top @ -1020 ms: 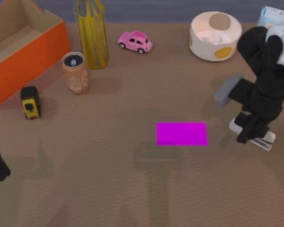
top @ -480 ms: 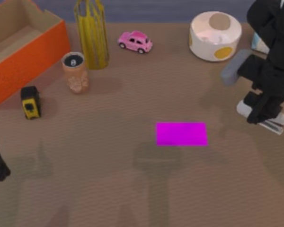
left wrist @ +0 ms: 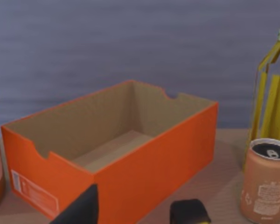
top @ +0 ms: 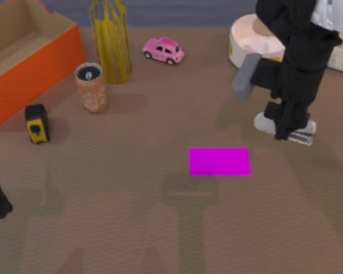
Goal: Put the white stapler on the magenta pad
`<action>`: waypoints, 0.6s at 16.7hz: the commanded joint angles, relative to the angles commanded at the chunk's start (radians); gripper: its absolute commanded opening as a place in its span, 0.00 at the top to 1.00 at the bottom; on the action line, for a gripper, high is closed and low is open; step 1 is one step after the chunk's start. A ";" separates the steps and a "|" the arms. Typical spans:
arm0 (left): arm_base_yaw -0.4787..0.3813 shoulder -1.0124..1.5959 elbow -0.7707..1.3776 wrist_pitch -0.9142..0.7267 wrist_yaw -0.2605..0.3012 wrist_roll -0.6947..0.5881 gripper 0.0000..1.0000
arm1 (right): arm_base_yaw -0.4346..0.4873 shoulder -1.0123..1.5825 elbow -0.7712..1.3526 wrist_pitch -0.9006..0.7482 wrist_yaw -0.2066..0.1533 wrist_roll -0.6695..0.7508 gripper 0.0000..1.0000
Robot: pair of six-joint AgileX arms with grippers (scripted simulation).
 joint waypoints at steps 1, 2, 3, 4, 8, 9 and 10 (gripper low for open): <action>0.000 0.000 0.000 0.000 0.000 0.000 0.00 | 0.027 0.036 0.071 -0.026 0.002 -0.036 1.00; 0.000 0.000 0.000 0.000 0.000 0.000 0.00 | 0.055 0.072 0.144 -0.051 0.003 -0.073 1.00; 0.000 0.000 0.000 0.000 0.000 0.000 0.00 | 0.082 0.106 0.211 -0.076 0.005 -0.110 1.00; 0.000 0.000 0.000 0.000 0.000 0.000 0.00 | 0.109 0.137 0.270 -0.098 0.006 -0.145 1.00; 0.000 0.000 0.000 0.000 0.000 0.000 0.00 | 0.175 0.210 0.400 -0.151 0.011 -0.233 1.00; 0.000 0.000 0.000 0.000 0.000 0.000 0.00 | 0.178 0.214 0.406 -0.153 0.012 -0.237 1.00; 0.000 0.000 0.000 0.000 0.000 0.000 0.00 | 0.178 0.214 0.406 -0.153 0.012 -0.237 1.00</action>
